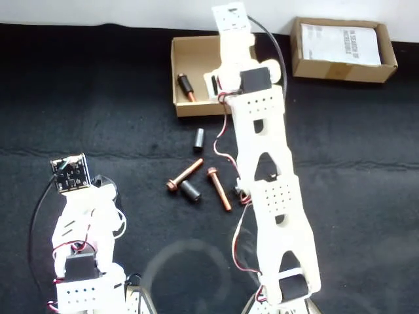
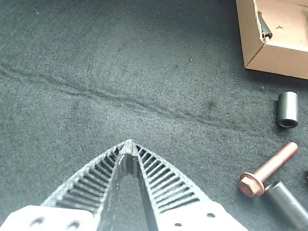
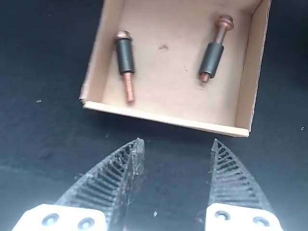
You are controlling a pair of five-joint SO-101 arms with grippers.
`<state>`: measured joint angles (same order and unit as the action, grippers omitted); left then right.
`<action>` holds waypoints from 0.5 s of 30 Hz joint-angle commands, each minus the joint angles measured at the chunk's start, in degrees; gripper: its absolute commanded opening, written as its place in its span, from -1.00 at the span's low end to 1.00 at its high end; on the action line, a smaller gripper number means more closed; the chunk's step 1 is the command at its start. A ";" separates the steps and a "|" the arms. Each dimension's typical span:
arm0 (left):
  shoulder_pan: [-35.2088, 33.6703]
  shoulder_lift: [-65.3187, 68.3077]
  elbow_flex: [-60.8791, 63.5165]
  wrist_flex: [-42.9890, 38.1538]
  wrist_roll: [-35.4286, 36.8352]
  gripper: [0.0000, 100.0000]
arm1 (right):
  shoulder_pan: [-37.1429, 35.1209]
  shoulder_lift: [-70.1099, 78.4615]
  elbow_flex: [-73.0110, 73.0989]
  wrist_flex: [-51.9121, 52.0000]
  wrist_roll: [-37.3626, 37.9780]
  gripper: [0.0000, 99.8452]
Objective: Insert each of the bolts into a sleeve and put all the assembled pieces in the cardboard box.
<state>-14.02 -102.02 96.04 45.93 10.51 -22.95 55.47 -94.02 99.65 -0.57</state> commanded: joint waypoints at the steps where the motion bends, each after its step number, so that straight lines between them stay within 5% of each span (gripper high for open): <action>1: 0.31 -1.27 1.01 -0.18 -0.44 -0.97 | -0.22 -8.31 -6.90 1.54 0.26 -0.60; 8: 0.31 -1.27 1.01 -0.18 -0.44 -0.97 | -2.59 -18.07 1.10 1.71 0.18 -0.60; 15: 0.31 -1.27 1.01 -0.18 -0.44 -0.97 | -4.18 -42.68 39.43 1.63 0.18 -0.60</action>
<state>-14.02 -102.02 96.04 45.93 10.51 -26.37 26.29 -71.34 100.62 -0.57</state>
